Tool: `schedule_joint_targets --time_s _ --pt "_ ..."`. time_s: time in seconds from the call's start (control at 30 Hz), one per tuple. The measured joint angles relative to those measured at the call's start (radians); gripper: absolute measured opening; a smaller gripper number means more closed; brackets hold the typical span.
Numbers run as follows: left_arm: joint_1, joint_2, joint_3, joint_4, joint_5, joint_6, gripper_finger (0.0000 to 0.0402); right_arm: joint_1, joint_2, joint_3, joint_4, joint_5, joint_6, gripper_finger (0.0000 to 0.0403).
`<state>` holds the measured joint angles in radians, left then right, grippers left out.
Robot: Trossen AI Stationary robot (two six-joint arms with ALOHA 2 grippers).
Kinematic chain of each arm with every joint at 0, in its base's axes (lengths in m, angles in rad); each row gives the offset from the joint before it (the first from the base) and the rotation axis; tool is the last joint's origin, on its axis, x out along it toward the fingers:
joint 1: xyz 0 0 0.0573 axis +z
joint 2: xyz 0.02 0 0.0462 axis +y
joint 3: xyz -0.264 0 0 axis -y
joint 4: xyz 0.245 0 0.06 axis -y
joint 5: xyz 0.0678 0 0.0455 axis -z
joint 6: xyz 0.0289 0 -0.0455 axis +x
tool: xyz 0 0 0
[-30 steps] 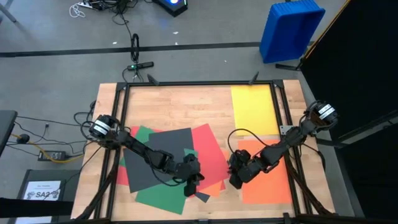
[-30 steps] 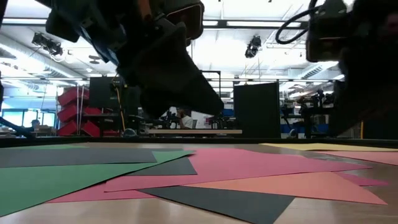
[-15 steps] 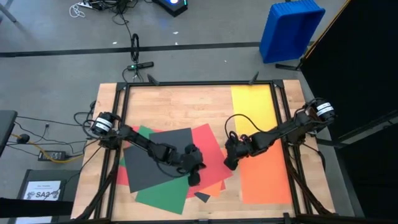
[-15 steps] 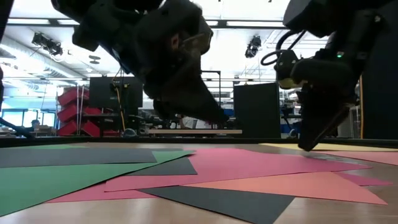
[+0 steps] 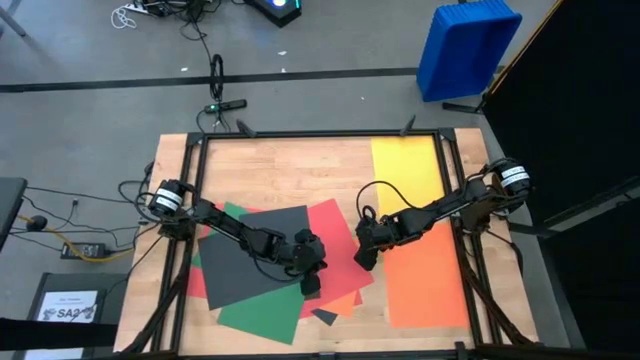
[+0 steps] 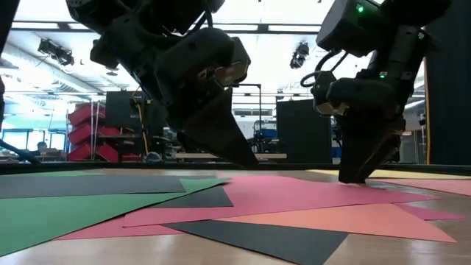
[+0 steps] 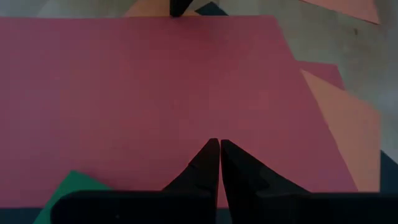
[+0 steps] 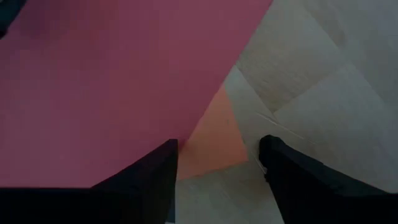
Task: Organize paper
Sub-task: Stack the orange colored paper on top of the orange colored papers
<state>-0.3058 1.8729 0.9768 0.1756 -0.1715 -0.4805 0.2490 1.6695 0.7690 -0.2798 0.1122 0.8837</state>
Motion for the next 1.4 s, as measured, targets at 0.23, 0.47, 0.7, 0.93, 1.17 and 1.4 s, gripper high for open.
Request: schedule_joint_targets --time_s 0.23,0.47,0.7,0.93,1.17,1.4 --pt "0.001 0.000 0.000 -0.036 -0.001 -0.003 0.0000 0.001 -0.049 -0.008 0.011 -0.015 -0.006 0.0210" --pt "0.001 0.000 0.000 -0.071 -0.002 -0.030 0.0000 0.001 -0.049 -0.008 0.033 -0.054 -0.014 0.0196" --pt "0.000 0.000 0.000 -0.140 0.001 -0.072 0.0000 0.004 -0.049 -0.008 0.121 -0.125 -0.015 0.0187" --pt "-0.003 -0.002 0.001 -0.157 0.004 -0.078 0.0000 0.003 -0.049 -0.008 0.187 -0.136 -0.025 0.0186" --pt "-0.003 -0.002 0.001 -0.158 0.005 -0.078 0.0000 0.003 -0.050 -0.008 0.233 -0.174 -0.040 0.0183" --pt "-0.003 -0.002 0.001 -0.159 0.006 -0.078 0.0000 0.010 -0.071 -0.008 0.238 -0.244 -0.015 0.0178"
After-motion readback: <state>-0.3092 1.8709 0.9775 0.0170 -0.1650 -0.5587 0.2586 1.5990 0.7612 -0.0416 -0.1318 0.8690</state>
